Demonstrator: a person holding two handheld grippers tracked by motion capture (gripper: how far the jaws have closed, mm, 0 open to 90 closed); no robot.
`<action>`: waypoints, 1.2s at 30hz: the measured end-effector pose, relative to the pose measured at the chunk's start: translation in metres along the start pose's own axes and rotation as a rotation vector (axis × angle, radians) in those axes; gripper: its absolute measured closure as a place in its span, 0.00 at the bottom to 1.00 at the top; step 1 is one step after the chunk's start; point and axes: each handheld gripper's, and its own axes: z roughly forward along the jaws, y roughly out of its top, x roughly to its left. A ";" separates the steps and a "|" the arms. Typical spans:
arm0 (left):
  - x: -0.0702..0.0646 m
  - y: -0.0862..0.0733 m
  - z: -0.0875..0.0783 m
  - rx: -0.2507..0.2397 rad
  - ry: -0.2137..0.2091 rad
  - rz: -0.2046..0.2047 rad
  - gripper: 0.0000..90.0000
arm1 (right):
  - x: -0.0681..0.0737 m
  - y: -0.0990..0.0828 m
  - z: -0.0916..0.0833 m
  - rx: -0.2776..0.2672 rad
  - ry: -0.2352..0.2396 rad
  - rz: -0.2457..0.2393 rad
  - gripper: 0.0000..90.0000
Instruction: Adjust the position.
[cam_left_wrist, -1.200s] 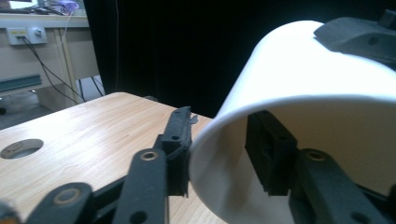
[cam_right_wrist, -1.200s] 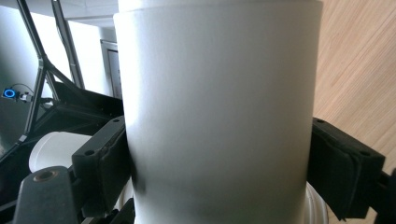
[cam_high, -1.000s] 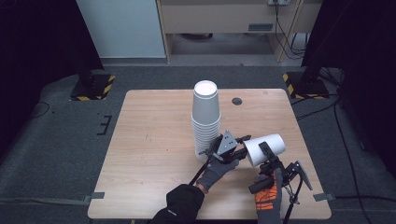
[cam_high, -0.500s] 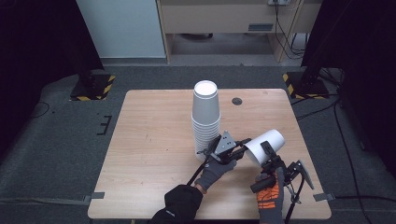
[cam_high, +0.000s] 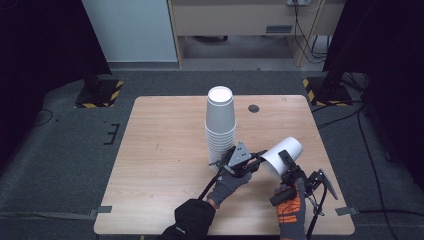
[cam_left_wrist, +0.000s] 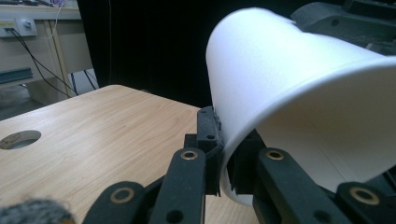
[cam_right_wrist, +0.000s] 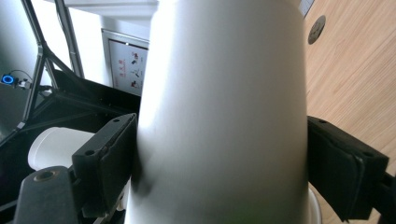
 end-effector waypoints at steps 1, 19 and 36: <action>0.000 0.000 0.000 -0.001 0.000 -0.002 0.94 | 0.000 0.001 0.000 -0.002 -0.004 -0.002 0.17; 0.000 0.003 -0.017 0.004 0.013 -0.003 0.95 | 0.000 0.014 0.001 -0.009 -0.016 -0.033 0.16; -0.005 0.005 -0.049 0.002 0.008 0.011 0.95 | -0.005 0.034 0.007 -0.048 -0.071 -0.083 0.18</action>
